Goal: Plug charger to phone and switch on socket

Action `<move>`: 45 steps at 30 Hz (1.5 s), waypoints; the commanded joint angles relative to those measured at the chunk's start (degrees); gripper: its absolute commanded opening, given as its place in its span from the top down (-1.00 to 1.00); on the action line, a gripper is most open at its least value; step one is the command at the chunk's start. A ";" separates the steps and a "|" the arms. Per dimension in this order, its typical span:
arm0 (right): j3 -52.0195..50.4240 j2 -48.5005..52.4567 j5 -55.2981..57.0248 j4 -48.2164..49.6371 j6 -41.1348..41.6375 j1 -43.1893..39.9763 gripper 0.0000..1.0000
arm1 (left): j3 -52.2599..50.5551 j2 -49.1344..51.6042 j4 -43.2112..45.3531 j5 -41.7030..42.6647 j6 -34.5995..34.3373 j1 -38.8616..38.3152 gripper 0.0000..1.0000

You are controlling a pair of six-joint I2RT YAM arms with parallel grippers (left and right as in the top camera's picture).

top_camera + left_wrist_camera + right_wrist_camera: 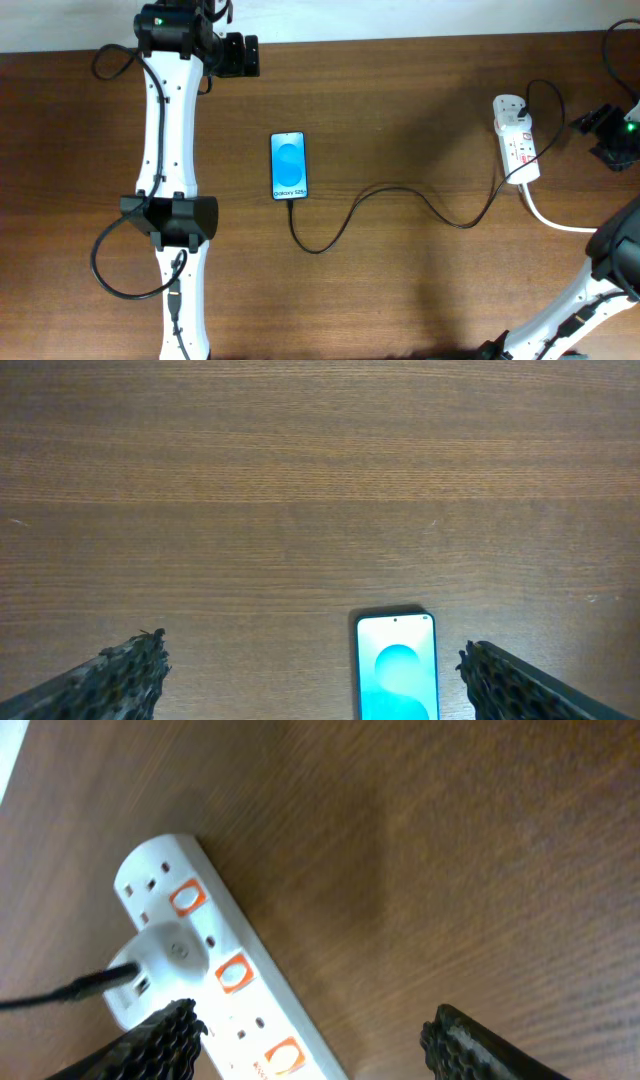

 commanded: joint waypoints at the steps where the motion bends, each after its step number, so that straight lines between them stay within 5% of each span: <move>1: -0.33 1.66 0.33 1.73 -0.20 1.36 -0.52 | 0.85 -0.33 -0.04 -0.79 -0.11 0.17 -0.99; 45: -0.59 8.87 6.82 -2.54 -1.46 8.94 -0.52 | 0.85 -0.33 -0.04 -0.81 -0.11 0.17 -0.99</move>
